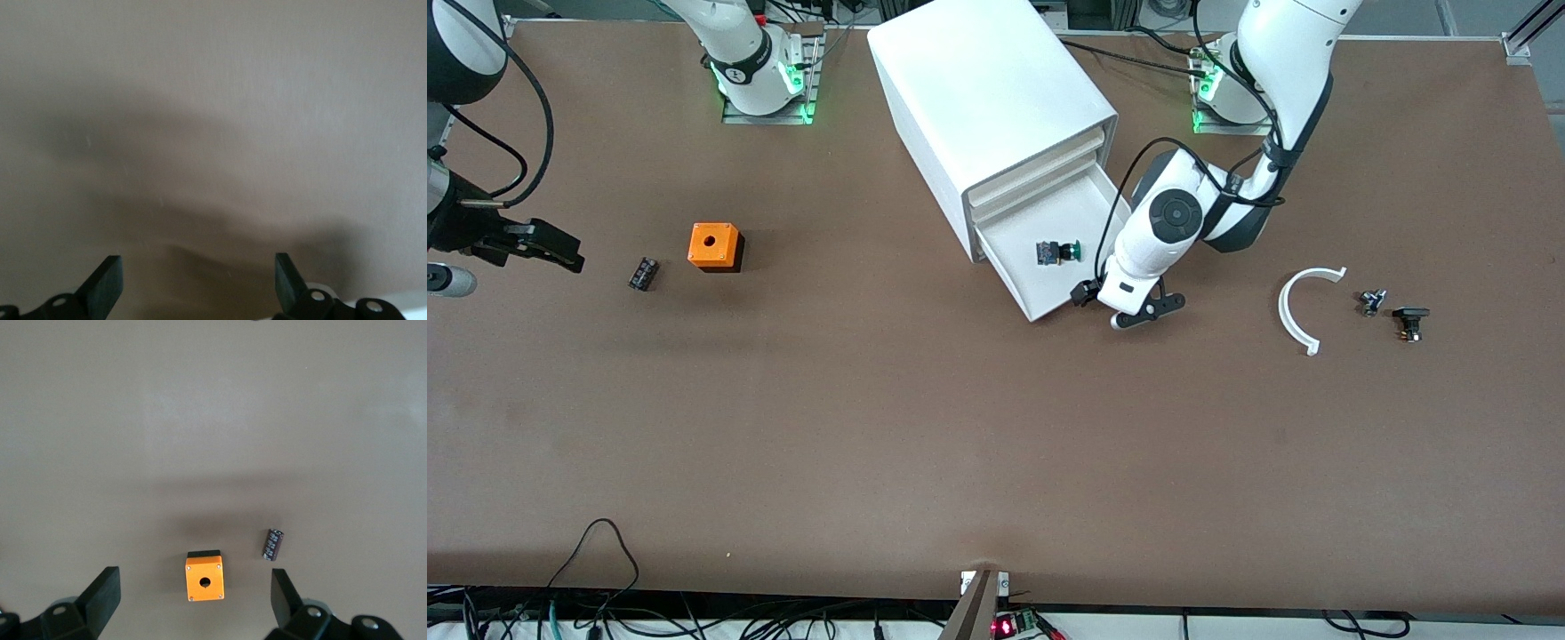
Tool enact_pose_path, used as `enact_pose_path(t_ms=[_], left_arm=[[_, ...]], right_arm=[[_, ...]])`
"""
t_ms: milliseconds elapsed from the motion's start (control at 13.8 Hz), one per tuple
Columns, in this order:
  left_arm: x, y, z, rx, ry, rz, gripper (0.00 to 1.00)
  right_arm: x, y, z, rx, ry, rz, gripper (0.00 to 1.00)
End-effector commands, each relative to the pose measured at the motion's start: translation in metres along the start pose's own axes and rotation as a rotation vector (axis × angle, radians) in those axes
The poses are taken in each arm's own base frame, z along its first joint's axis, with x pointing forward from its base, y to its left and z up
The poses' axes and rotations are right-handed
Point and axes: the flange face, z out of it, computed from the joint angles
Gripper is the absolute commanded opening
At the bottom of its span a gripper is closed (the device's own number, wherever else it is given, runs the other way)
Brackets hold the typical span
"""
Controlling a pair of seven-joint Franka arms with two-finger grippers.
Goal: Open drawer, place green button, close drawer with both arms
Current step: 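Push the open drawer shut with the left gripper while the right gripper returns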
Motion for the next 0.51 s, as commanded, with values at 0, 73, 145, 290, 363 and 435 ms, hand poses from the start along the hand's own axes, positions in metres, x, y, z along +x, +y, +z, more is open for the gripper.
enact_pose_path(t_ms=[0, 73, 145, 290, 363, 435], left_arm=[[-0.090, 0.025, 0.018, 0.054, -0.023, -0.063, 1.00], [-0.112, 0.032, 0.023, 0.065, -0.026, -0.051, 1.00], [-0.126, 0.036, 0.026, 0.072, -0.028, -0.036, 1.00], [-0.137, 0.038, 0.026, 0.086, -0.034, -0.018, 1.00], [-0.137, 0.039, 0.025, 0.084, -0.033, -0.014, 1.00], [-0.137, 0.038, 0.025, 0.085, -0.035, -0.016, 1.00]], right_arm=[[-0.037, 0.008, 0.002, 0.010, 0.011, 0.004, 1.00], [-0.043, 0.009, 0.003, 0.011, 0.008, 0.006, 1.00], [-0.044, 0.009, 0.002, 0.011, 0.007, 0.004, 1.00], [-0.043, 0.010, 0.003, 0.012, 0.007, -0.014, 1.00], [-0.043, 0.010, 0.002, 0.012, 0.008, -0.014, 1.00], [-0.044, 0.008, 0.001, 0.012, 0.007, -0.017, 1.00]])
